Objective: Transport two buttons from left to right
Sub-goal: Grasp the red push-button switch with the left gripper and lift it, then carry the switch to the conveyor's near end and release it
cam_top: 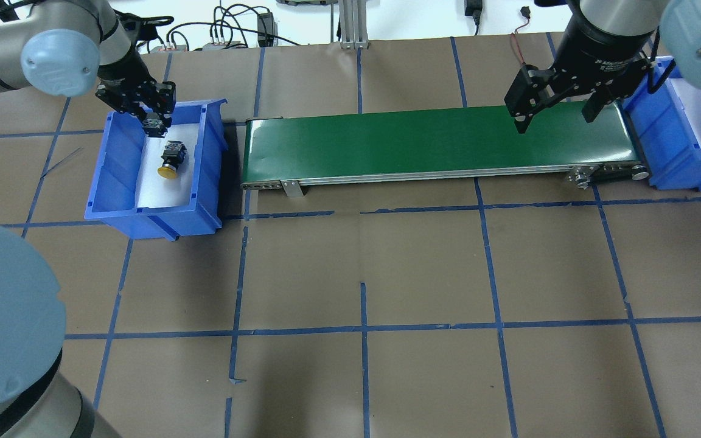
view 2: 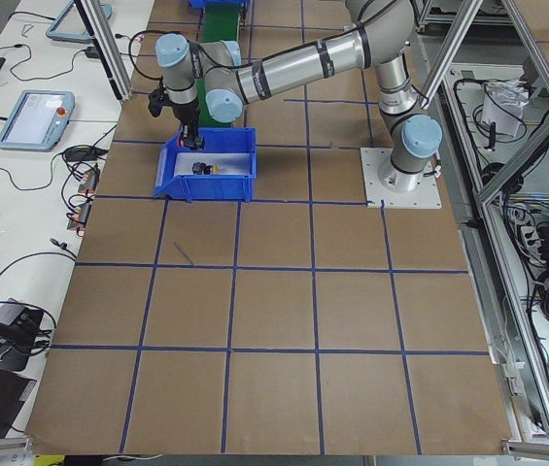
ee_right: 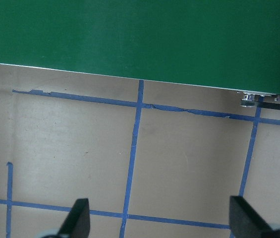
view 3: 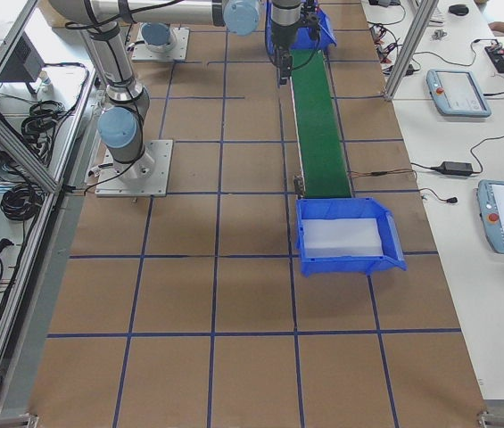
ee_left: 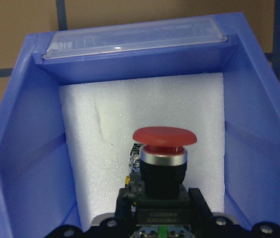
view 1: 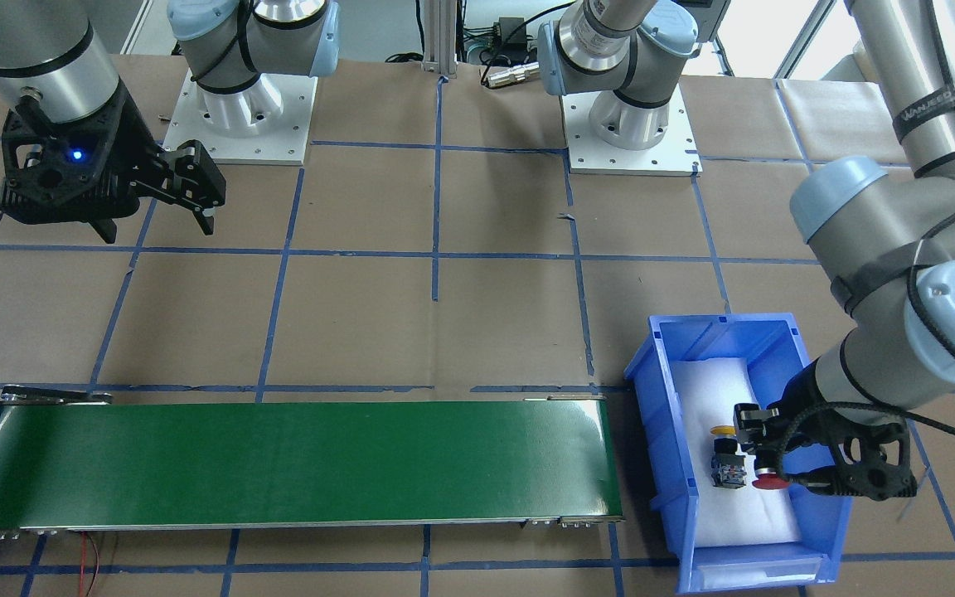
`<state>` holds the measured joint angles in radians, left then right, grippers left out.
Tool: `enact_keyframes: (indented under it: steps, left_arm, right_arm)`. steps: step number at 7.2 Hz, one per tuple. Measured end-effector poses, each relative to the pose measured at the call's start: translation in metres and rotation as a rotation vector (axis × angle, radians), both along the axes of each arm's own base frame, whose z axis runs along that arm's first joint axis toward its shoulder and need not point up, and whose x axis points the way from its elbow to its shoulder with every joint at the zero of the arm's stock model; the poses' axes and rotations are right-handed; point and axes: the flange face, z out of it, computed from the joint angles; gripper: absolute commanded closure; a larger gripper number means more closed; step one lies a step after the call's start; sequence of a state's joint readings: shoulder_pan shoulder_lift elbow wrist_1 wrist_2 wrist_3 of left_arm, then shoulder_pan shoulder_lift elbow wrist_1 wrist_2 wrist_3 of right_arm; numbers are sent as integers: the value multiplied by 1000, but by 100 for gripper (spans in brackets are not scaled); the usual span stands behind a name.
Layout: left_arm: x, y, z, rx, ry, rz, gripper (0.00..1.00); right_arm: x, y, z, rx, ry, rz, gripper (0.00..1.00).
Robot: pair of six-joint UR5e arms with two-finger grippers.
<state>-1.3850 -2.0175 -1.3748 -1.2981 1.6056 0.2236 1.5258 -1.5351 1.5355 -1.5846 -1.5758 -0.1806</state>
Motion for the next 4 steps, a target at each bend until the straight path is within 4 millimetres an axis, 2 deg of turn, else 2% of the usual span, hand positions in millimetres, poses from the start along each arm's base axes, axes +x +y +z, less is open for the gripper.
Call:
enact_keyframes:
  steps: [1,2,3,4]
  left_arm:
    - [-18,13,29,-31,-7,14,79]
    - [-48,26,52,-60,-8,44,79]
    - [-86,36,62,-76,-5,83,79]
    - [-128,42,58,-77,2,116,79]
  right_arm:
    - [0,0,1,-2,0,0,0]
    - [0,0,0,-1,0,0,0]
    - [0,0,0,0,0,0,0]
    - [0,0,0,0,0,0,0]
